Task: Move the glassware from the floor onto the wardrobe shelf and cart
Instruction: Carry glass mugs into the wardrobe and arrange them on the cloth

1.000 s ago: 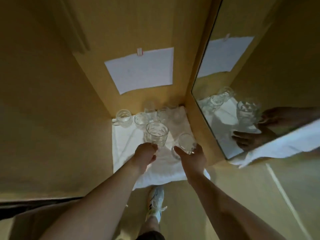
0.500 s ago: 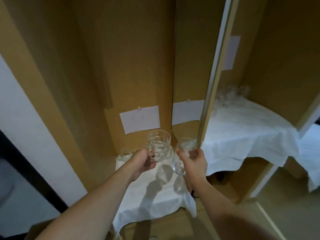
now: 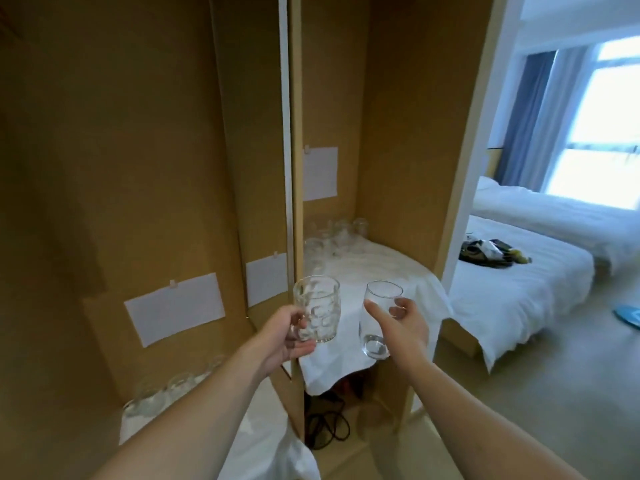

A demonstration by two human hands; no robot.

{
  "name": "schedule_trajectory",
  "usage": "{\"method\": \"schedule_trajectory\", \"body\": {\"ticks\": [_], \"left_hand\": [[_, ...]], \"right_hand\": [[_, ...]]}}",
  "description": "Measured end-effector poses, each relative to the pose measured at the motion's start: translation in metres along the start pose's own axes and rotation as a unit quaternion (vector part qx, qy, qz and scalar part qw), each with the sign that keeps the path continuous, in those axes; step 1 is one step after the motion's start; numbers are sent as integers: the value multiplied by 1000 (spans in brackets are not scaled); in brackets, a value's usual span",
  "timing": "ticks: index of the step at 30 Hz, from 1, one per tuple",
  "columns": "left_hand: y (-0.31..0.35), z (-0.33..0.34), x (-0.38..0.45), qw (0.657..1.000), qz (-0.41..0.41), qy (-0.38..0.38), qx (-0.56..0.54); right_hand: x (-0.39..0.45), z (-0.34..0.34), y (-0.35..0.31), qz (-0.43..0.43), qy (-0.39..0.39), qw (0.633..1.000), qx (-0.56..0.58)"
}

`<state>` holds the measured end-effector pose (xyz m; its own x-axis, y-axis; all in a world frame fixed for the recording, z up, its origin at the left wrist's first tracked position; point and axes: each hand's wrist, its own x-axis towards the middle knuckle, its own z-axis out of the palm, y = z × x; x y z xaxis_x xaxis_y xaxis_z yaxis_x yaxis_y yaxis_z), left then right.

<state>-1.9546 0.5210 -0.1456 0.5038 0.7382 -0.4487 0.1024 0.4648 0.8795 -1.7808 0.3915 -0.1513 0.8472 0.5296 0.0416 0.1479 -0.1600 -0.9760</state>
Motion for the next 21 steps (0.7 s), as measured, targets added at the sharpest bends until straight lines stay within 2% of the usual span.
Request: {"method": "schedule_trajectory", "body": {"ticks": [3,9,21], "left_hand": [[-5,29,9,999,-9,-23,-22],[-5,72,42,998,-44,-19,-39],[30,122,196,996,-38,15,-79]], "right_hand": [[13,-22,-2,-9,8,1000,-1],[51,-40,-1,-13,15,1000,-7],[193,-12,10,4,8,997,-72]]}}
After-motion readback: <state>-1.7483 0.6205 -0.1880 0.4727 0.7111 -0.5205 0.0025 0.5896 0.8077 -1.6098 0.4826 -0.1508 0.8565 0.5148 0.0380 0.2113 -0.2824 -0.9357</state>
